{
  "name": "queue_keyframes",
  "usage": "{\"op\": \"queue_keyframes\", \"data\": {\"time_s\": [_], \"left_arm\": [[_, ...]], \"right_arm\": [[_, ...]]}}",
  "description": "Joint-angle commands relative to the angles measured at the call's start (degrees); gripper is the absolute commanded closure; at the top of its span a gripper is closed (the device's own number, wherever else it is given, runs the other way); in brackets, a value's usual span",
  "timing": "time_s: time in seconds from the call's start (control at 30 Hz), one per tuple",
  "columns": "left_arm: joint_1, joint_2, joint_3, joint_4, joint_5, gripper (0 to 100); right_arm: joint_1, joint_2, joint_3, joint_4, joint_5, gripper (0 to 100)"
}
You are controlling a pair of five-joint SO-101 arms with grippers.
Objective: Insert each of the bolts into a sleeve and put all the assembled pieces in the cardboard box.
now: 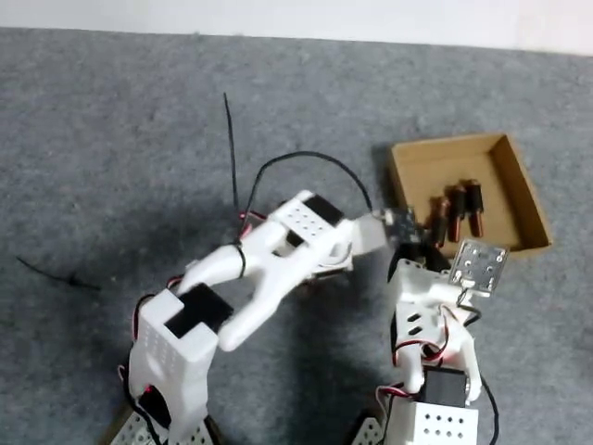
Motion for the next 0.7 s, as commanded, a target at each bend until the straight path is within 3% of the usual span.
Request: {"op": "queue_keyframes", "data": {"time_s": [0.0, 0.37, 0.67], "left_arm": [[-3.3, -10.2, 0.8, -0.4, 4.0, 99], [-2.7, -37.1, 29.6, -19.2, 4.5, 99], [-8.7, -54.5, 41.6, -30.8, 21.5, 99]], "right_arm": [[0.6, -0.8, 2.6, -0.3, 0.0, 99.5], [0.6, -0.8, 2.6, -0.3, 0.0, 99.5], [-0.9, -0.8, 2.6, -0.5, 0.0, 99.5]]}}
